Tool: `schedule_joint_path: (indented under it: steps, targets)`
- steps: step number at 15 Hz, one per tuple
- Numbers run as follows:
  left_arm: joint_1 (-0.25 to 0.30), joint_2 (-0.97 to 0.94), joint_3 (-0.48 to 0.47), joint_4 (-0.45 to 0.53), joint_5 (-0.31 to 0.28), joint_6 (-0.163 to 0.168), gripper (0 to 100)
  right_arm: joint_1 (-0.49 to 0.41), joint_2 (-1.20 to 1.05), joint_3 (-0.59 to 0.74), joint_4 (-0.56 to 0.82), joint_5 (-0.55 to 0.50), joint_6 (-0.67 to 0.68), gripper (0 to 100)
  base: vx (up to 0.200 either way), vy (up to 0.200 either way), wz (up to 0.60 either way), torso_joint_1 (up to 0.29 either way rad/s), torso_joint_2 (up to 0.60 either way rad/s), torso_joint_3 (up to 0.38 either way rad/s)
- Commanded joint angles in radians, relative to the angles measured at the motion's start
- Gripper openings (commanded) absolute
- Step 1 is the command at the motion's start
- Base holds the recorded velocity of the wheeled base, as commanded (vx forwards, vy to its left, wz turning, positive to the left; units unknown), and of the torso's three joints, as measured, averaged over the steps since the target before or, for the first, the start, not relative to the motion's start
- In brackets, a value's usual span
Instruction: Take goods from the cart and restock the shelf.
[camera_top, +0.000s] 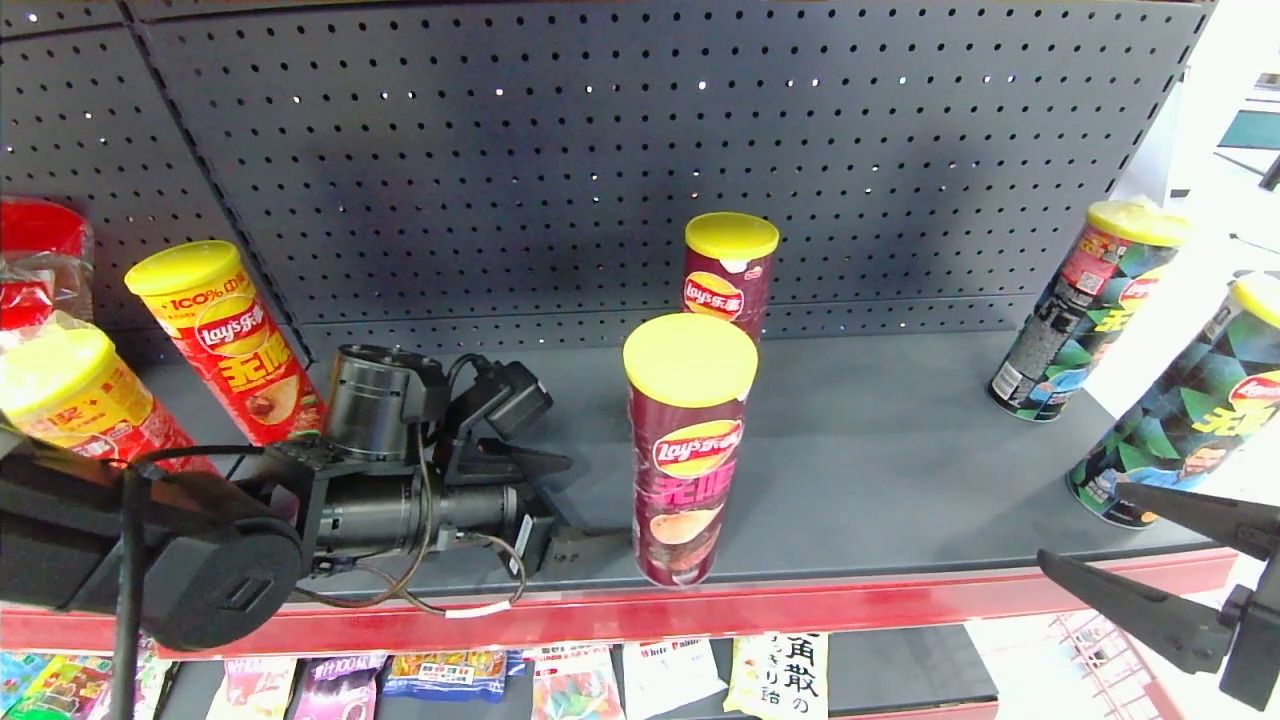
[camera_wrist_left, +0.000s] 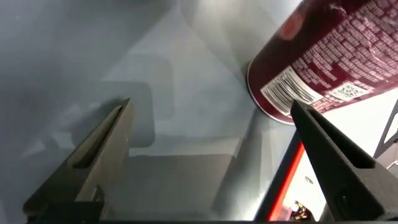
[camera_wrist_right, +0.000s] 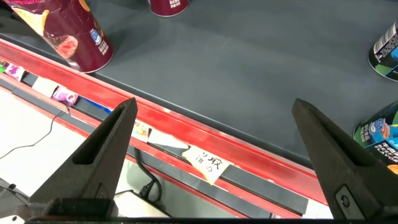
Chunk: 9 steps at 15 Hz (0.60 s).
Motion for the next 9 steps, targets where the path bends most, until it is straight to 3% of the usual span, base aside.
schedule_joint_path:
  steps: [1,9]
  targets:
    - [0.000,0.014,-0.013,0.000,0.000,0.000,100,0.000,0.002,0.001,-0.001,0.000,0.001,100,0.000,0.000,0.00,0.000,0.00,0.000]
    - [-0.005,0.046,-0.056,0.000,0.003,0.000,100,0.000,0.002,0.007,-0.001,0.000,0.001,100,0.000,0.000,0.00,0.000,0.00,0.000]
